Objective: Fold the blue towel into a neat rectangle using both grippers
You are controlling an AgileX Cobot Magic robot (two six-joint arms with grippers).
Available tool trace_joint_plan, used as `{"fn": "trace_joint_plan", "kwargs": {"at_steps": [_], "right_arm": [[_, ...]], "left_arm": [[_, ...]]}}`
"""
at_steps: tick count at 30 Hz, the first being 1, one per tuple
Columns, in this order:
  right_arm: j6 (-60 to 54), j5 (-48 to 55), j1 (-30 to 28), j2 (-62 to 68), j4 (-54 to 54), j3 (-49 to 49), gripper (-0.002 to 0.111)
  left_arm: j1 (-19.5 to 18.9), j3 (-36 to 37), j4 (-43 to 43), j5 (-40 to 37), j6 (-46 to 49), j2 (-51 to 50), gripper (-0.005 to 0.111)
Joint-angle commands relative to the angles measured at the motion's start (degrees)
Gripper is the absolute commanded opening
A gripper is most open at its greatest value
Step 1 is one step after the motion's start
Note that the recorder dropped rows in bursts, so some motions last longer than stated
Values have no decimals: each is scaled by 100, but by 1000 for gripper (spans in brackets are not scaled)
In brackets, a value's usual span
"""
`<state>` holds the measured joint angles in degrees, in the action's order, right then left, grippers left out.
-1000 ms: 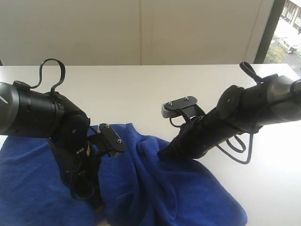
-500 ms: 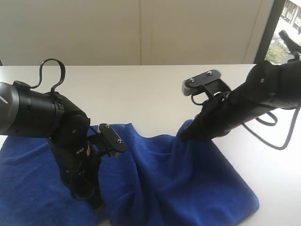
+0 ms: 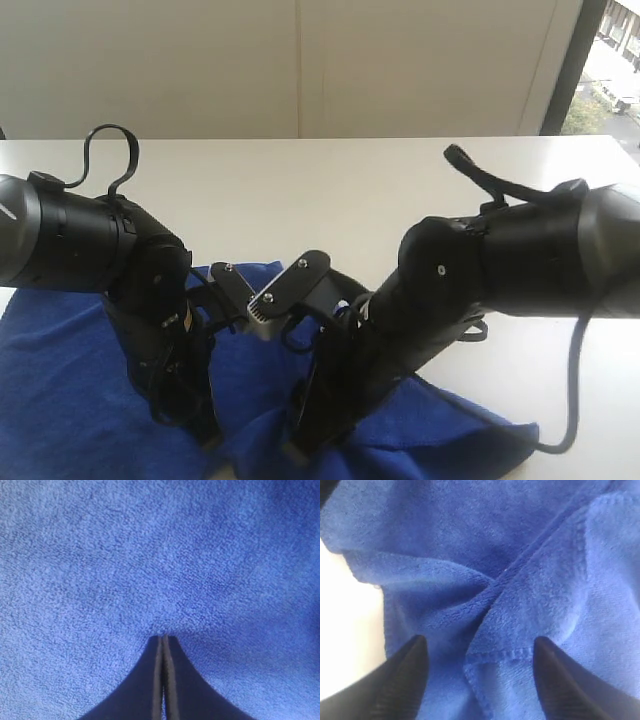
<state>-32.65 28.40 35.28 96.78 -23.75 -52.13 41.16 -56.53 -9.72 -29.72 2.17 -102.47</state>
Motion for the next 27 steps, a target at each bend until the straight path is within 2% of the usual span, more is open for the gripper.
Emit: {"fn": "trace_joint_plan", "kwargs": {"at_steps": [1, 4, 7, 14, 27], "right_arm": [[201, -673, -228, -457, 44, 27, 61], [676, -1039, -560, -524, 44, 27, 58], [888, -938, -821, -378, 21, 27, 56], [782, -697, -735, 241, -262, 27, 56], [-775, -834, -617, 577, -1956, 17, 54]], "left_arm": [[17, 53, 70, -119, -16, -108, 0], [17, 53, 70, -132, -16, -108, 0], [17, 53, 70, -132, -16, -108, 0], [17, 53, 70, -96, -16, -108, 0], [17, 53, 70, -84, -16, -108, 0]]}}
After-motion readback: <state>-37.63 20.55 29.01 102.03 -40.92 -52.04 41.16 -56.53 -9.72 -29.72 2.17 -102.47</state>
